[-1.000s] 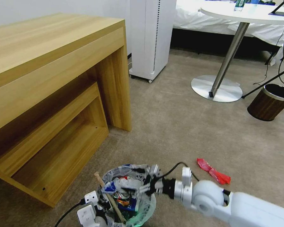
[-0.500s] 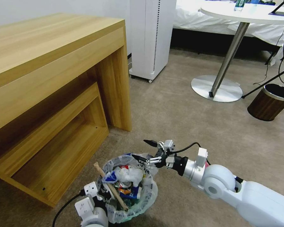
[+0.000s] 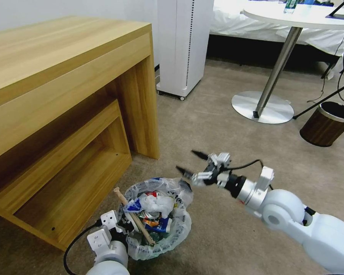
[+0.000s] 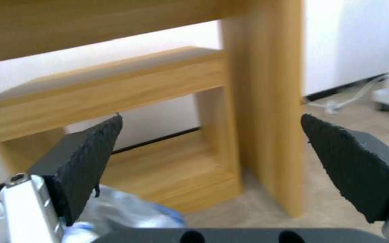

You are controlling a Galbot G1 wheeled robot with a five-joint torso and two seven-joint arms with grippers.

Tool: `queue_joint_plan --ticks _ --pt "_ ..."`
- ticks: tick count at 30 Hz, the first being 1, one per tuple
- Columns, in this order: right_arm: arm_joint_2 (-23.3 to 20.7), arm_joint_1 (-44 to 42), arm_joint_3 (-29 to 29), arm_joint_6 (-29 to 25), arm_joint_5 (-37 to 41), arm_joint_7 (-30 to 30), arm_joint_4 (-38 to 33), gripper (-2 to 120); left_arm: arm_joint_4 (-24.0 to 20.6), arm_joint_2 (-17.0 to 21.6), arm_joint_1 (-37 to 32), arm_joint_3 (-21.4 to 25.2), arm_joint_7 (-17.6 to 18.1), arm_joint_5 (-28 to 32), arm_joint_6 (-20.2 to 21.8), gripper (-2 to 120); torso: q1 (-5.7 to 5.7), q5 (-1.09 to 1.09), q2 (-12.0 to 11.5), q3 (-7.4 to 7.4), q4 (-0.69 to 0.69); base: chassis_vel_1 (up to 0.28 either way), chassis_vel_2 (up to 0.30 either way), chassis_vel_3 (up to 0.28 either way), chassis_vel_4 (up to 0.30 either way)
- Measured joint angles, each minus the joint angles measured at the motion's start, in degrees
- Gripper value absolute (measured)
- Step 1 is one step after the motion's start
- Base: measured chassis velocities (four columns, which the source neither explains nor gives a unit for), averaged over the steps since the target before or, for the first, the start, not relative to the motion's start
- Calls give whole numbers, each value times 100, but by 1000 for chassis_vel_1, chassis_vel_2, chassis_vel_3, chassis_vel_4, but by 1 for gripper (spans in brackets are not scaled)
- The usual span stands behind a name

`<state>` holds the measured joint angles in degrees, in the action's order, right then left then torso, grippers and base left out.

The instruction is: Pick up the trash bin and place the garbage on the floor into it.

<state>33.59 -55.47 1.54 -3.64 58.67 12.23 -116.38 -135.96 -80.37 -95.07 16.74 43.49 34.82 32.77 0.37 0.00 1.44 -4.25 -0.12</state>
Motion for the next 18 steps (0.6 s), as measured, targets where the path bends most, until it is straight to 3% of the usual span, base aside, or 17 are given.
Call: queue_joint_plan --ticks 2,5,6,8,10,14,18 --pt "-16 -78 136 -16 -5 -2 79 100 -30 210 67 55 56 224 16 0 0 0 0 0 0 0 0 0 0" --pt "-3 -333 581 -39 -14 -15 244 100 -57 938 349 194 339 962 40 0 0 -1 0 0 -1 0 0 0 0" --pt "-3 -333 581 -39 -14 -15 244 100 -57 938 349 194 339 962 40 0 0 -1 0 0 -1 0 0 0 0" --pt "83 -495 867 -43 -16 -53 324 100 -57 1334 561 248 517 1412 25 0 0 0 0 0 0 0 0 0 0" --pt "108 -545 957 -43 -16 -65 354 100 -57 1452 639 263 577 1581 8 0 0 -1 0 0 0 0 0 0 0" --pt "188 -837 1445 -26 -22 -70 539 100 -51 2044 1104 350 940 2560 -119 0 0 -1 0 0 0 0 0 0 0" --pt "203 -1025 1683 29 -42 -83 630 100 -58 2294 1235 358 1073 2943 -222 0 0 0 0 -1 0 0 0 0 0"
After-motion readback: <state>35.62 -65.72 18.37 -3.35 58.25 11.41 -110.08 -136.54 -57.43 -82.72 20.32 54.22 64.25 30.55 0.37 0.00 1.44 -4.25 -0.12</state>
